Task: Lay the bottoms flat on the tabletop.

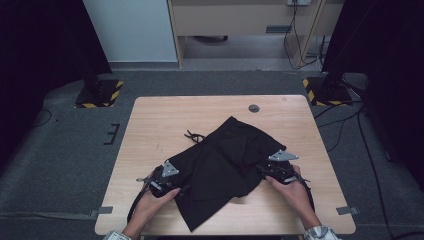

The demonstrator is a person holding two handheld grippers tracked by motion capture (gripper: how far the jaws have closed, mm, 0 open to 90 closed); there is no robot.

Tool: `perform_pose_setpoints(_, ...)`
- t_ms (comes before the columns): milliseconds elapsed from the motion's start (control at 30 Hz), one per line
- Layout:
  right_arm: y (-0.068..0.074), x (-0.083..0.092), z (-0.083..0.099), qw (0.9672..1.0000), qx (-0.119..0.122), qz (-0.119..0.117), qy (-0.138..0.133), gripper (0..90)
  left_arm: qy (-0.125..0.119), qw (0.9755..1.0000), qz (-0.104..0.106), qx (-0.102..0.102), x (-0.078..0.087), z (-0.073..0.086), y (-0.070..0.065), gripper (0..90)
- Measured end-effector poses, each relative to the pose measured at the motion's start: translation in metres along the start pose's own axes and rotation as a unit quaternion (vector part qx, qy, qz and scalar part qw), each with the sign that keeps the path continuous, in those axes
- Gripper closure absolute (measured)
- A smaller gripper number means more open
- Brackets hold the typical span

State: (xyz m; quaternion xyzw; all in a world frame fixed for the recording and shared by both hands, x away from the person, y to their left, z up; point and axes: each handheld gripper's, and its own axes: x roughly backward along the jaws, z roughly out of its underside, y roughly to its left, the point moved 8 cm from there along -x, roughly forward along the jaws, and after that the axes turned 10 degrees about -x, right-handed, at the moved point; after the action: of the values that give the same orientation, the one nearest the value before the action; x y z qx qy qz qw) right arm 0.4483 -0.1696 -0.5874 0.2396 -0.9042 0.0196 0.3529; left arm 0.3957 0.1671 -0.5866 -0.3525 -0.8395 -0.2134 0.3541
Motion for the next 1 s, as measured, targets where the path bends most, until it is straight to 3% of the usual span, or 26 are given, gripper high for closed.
perform_pose_setpoints(100,0.003,0.002,0.003,1.0,0.001,-0.002,0.002,49.0,-0.005,1.0,-0.005,0.005,-0.003,-0.001,0.007,16.5)
perform_pose_setpoints(367,0.027,0.018,0.019,0.9995,0.021,-0.02,0.016,49.0,-0.026,0.9991,-0.027,0.021,-0.019,-0.01,0.051,16.1)
perform_pose_setpoints(467,0.035,0.022,0.023,0.9991,0.024,-0.025,0.022,49.0,-0.03,0.9989,-0.029,0.021,-0.026,-0.014,0.059,15.9)
perform_pose_setpoints(633,0.043,0.026,0.027,0.9987,0.031,-0.031,0.027,49.1,-0.036,0.9984,-0.035,0.025,-0.03,-0.018,0.065,15.4)
perform_pose_setpoints(700,0.047,0.028,0.029,0.998,0.043,-0.037,0.03,48.8,-0.029,0.9978,-0.052,0.03,-0.028,-0.018,0.067,14.6)
perform_pose_setpoints(767,0.047,0.028,0.028,0.9978,0.047,-0.038,0.028,46.8,-0.032,0.9976,-0.055,0.028,-0.024,-0.02,0.068,14.7)
perform_pose_setpoints(800,0.047,0.028,0.026,0.9981,0.045,-0.037,0.022,45.6,-0.044,0.9968,-0.059,0.03,-0.018,-0.023,0.068,14.8)
perform_pose_setpoints(867,0.045,0.034,0.011,0.9983,0.038,-0.041,-0.015,47.1,-0.069,0.9939,-0.077,0.036,-0.002,-0.03,0.069,15.8)
perform_pose_setpoints(1000,0.039,0.037,-0.001,0.9982,0.034,-0.032,-0.036,51.9,-0.088,0.9929,-0.071,0.037,0.011,-0.034,0.061,17.0)
